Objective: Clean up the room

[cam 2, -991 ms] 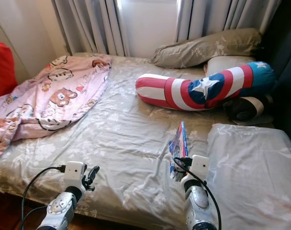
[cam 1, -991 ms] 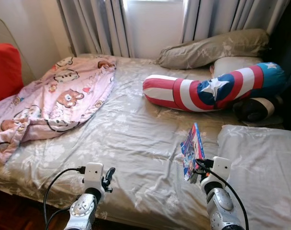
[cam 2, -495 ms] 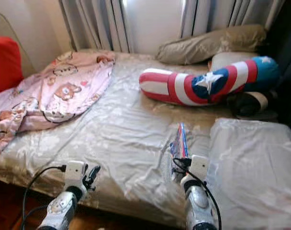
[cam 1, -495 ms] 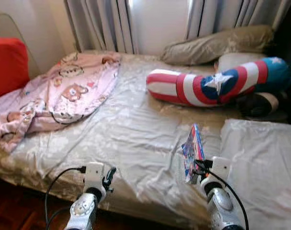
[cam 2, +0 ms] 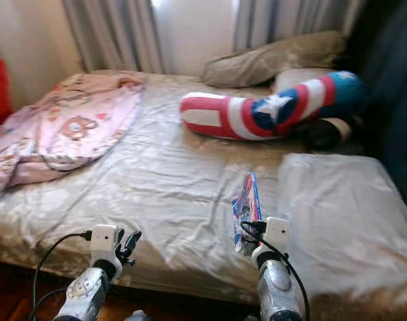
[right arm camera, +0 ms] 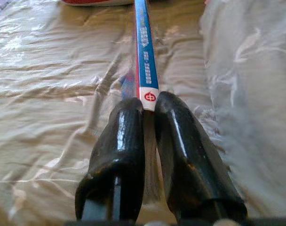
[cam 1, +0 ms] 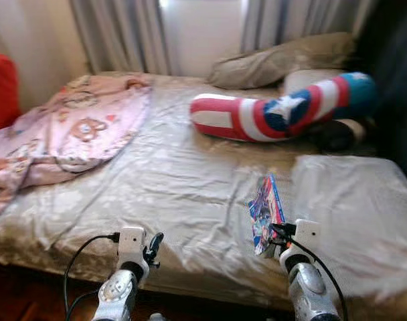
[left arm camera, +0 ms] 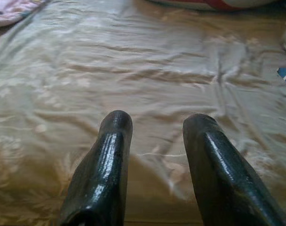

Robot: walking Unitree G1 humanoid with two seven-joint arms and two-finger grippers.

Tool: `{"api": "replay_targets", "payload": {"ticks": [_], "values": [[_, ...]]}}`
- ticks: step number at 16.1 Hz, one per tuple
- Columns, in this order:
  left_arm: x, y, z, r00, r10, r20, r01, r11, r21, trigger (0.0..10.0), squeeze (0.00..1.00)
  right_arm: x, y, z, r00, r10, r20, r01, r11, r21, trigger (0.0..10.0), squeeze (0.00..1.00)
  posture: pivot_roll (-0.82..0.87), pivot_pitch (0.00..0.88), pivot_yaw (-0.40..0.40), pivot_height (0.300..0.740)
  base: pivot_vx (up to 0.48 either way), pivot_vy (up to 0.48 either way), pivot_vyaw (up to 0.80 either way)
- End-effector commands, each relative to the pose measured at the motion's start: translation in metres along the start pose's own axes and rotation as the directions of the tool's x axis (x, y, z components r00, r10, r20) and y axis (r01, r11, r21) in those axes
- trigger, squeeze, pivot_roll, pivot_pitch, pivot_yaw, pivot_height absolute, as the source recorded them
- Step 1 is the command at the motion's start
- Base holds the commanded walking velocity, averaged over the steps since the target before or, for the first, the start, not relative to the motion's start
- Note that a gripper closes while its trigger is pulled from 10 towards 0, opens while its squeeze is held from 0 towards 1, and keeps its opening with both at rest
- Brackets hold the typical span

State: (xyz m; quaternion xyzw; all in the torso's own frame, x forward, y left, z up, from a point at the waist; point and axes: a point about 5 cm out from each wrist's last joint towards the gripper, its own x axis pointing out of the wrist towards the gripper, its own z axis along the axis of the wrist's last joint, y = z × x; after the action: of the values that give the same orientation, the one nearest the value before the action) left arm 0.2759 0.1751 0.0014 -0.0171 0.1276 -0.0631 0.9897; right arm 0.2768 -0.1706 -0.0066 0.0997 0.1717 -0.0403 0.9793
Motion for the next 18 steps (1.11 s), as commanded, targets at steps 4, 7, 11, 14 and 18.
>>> {"api": "replay_targets", "payload": {"ticks": [4,7,11,14,18], "values": [[-0.0001,0.004,0.0011,1.0,0.018,0.004,-0.018,0.999,-0.028,10.0,0.0,0.0084,0.0103,0.0172,0.997,0.05,0.056,-0.05,0.999,-0.014,10.0,0.0,0.02,0.0,0.013,0.667,0.0,0.0,0.0],[0.0003,0.0038,0.0018,1.0,0.019,0.008,-0.019,0.999,-0.033,10.0,0.0,0.0086,0.0123,0.0172,0.996,0.073,0.052,-0.072,0.997,-0.022,10.0,0.0,0.02,0.0,0.012,0.667,0.0,0.0,0.0],[-0.0004,0.0058,0.0017,1.0,0.021,0.008,-0.02,0.999,-0.037,10.0,0.0,0.0087,0.0148,0.0162,0.995,0.089,0.046,-0.088,0.996,-0.024,10.0,0.0,0.02,0.0,0.012,0.667,0.19,0.0,0.0],[-0.0007,0.0062,0.0015,1.0,0.02,0.007,-0.019,0.999,-0.035,10.0,0.0,0.0083,0.0171,0.0141,0.995,0.094,0.038,-0.093,0.995,-0.022,10.0,0.0,0.02,0.0,0.013,0.667,0.26,0.0,0.0],[-0.0008,0.0063,0.0013,1.0,0.016,0.005,-0.016,0.999,-0.032,10.0,0.0,0.0081,0.0179,0.0133,0.995,0.097,0.035,-0.096,0.995,-0.018,10.0,0.0,0.02,0.0,0.014,0.667,0.278,0.0,0.0]]}}
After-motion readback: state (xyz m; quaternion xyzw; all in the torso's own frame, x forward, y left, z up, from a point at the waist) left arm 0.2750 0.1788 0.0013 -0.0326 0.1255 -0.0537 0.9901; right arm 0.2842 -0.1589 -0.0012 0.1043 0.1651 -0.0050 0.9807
